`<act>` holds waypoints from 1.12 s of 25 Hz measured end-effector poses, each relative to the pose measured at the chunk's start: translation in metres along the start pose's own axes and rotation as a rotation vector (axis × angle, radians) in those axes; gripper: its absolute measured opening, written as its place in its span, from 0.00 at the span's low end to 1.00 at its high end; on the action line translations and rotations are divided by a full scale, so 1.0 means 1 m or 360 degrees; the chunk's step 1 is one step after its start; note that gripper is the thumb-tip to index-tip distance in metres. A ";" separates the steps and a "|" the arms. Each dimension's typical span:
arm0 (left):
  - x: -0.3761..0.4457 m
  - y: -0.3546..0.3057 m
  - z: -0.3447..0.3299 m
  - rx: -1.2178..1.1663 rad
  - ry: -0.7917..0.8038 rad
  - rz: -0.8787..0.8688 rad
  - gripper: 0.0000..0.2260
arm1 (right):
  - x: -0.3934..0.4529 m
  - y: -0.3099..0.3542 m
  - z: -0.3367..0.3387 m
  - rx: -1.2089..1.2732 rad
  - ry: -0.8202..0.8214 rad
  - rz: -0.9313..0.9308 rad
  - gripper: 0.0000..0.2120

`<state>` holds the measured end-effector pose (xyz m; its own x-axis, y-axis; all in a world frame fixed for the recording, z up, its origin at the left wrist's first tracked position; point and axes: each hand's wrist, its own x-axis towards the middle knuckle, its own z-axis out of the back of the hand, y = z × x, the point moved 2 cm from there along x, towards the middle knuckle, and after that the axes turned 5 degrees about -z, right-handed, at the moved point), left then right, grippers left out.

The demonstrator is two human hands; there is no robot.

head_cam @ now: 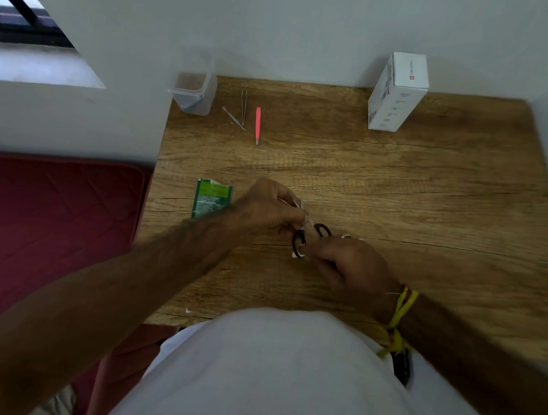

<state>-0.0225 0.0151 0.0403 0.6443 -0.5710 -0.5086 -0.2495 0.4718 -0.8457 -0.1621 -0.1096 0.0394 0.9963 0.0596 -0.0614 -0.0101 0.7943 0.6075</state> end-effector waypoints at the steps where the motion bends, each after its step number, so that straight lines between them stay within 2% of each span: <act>1: -0.003 0.001 0.000 -0.0046 -0.0069 -0.0013 0.04 | -0.003 0.002 -0.003 0.0155 -0.0014 -0.0176 0.15; 3: -0.008 0.003 -0.001 -0.0146 -0.0215 -0.0052 0.04 | -0.006 0.009 -0.009 0.0470 -0.0120 -0.0454 0.10; 7: -0.016 0.009 -0.006 -0.0338 -0.0514 -0.0163 0.04 | 0.002 0.023 -0.011 0.0927 -0.0336 -0.0849 0.07; 11: -0.026 0.014 -0.018 -0.0341 -0.0817 -0.0307 0.05 | 0.011 0.030 -0.004 0.1275 -0.0335 -0.1209 0.07; 14: -0.030 0.016 -0.021 -0.0130 -0.0940 -0.0487 0.06 | 0.016 0.034 -0.004 0.1645 -0.0282 -0.1514 0.06; 19: -0.038 0.017 -0.023 0.0105 -0.0926 -0.0979 0.06 | 0.027 0.032 -0.001 0.2298 -0.0034 -0.1762 0.11; 23: -0.041 0.025 -0.023 0.0755 -0.0821 -0.1561 0.03 | 0.026 0.027 -0.005 0.2802 -0.0040 -0.1914 0.14; 25: -0.040 0.031 -0.022 0.0898 -0.0807 -0.1666 0.04 | 0.024 0.026 -0.007 0.2826 -0.0049 -0.1918 0.14; 28: -0.038 0.031 -0.021 0.0679 -0.0810 -0.1499 0.04 | 0.021 0.025 -0.009 0.2450 -0.0095 -0.1764 0.11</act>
<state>-0.0700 0.0369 0.0302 0.6869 -0.5259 0.5017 0.6876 0.2466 -0.6829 -0.1423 -0.0827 0.0459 0.5013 -0.0731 -0.8622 0.5879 -0.7023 0.4014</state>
